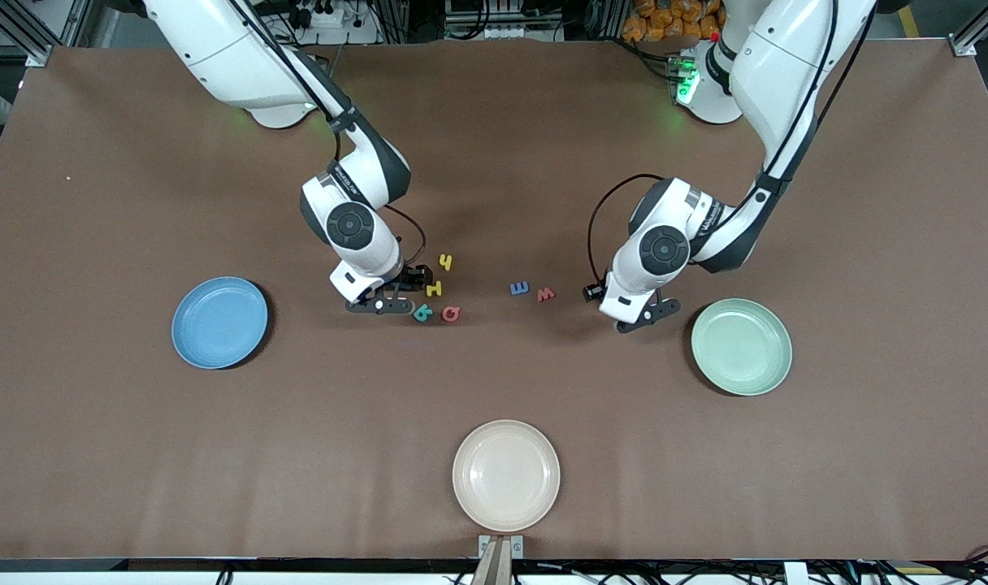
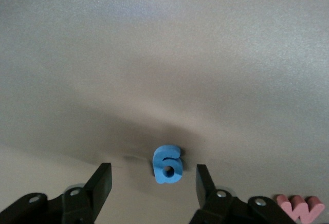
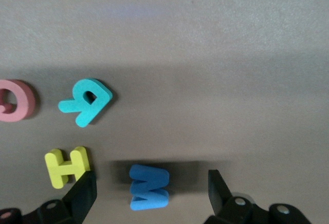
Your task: Sort uppercase to blue plate, lowercase to green plate
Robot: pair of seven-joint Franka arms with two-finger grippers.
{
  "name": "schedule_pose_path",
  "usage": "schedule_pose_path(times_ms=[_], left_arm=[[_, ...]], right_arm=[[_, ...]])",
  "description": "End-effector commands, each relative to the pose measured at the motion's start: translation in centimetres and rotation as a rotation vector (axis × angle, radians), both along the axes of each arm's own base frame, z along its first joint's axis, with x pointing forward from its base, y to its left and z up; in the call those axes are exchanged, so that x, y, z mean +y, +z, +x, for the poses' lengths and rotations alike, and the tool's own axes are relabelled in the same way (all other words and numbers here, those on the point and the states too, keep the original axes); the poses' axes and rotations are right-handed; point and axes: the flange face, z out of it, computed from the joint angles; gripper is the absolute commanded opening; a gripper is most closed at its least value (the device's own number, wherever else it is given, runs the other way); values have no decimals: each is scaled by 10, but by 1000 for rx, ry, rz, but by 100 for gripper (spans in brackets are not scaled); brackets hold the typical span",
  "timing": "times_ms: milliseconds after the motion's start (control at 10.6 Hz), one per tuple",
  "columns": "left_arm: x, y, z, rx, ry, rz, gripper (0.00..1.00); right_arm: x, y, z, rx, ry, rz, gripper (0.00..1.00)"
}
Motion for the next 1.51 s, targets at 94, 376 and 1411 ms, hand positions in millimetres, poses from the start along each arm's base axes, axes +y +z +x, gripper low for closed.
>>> schedule_pose_path(times_ms=[94, 376, 1411], left_arm=[[-1, -5, 0, -13, 13, 10, 72], [-1, -10, 1, -8, 16, 9, 70], [-8, -17, 10, -14, 20, -8, 33]], right_arm=[[-15, 8, -15, -33, 33, 9, 90], [-15, 6, -16, -40, 30, 15, 83], [-8, -3, -19, -38, -79, 24, 73]])
